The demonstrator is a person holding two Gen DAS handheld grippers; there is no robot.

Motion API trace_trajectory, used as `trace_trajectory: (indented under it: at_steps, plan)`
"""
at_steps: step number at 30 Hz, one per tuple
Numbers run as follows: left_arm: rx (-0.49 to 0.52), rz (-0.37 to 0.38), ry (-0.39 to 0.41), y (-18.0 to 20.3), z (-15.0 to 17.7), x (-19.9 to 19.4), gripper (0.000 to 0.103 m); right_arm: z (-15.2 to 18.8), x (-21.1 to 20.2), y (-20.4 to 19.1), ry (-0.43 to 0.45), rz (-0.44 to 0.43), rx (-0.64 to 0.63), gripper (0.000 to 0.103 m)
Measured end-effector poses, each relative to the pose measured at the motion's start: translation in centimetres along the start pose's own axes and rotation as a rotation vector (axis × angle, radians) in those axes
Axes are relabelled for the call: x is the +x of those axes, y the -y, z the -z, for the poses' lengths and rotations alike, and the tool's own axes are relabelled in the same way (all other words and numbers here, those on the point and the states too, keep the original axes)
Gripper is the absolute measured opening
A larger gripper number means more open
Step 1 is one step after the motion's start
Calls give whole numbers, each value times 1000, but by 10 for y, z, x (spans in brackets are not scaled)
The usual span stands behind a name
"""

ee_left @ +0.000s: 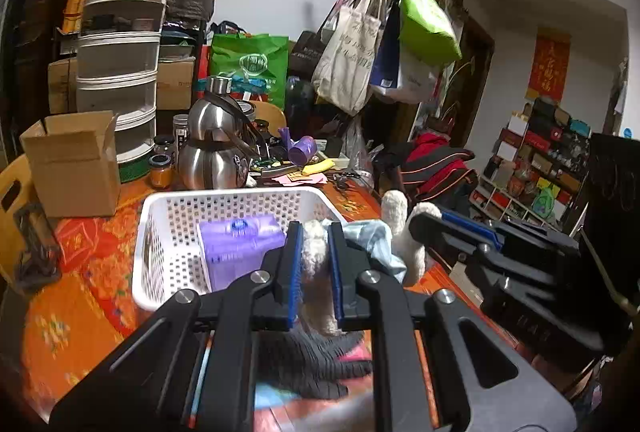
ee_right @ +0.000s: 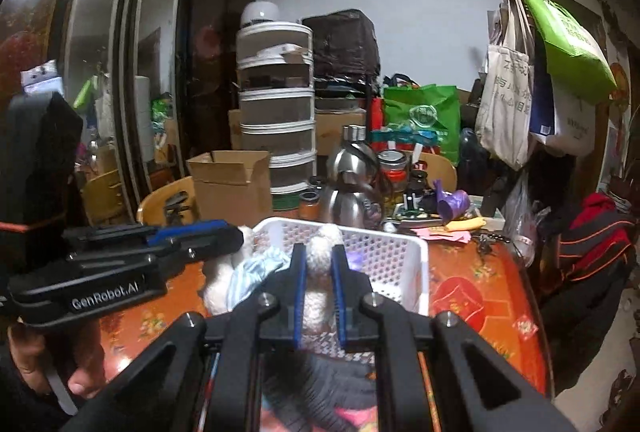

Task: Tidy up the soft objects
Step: 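Carry the white plush toy with both tools into the basket and release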

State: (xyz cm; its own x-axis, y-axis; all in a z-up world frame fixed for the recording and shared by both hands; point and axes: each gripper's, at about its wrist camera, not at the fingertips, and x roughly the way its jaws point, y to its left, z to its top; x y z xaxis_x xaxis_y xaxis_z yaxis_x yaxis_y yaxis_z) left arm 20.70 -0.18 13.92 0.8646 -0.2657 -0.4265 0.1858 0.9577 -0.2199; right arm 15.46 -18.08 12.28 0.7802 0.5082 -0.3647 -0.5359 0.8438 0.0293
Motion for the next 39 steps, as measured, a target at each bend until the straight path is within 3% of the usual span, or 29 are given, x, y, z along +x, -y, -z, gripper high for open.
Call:
trace_trajectory:
  at_steps: [8,16,28,30,31,33,35,37,39]
  plan:
    - [-12,-45,-103,-9,-44,101,12,-33,75,37,-107,83,-7,10]
    - [-32,-67,-197,-23,-30,180,12,-15,140,61,-224,139,-14,10]
    - [-63,-88,-286,-46,9,225,12,20,176,74,-323,134,-1,11]
    - [-68,-91,-284,-51,11,223,25,25,181,74,-343,133,-5,12]
    - [-70,-90,-281,-54,11,220,32,27,184,74,-353,126,1,15]
    - [-62,-103,-252,-58,10,212,58,32,189,74,-374,110,17,22]
    - [-60,-120,-228,-64,10,202,65,36,192,71,-387,115,10,41]
    - [-74,-124,-225,-72,9,196,67,34,189,70,-377,114,8,68]
    - [-85,-138,-217,-82,7,189,68,31,182,72,-343,109,27,70]
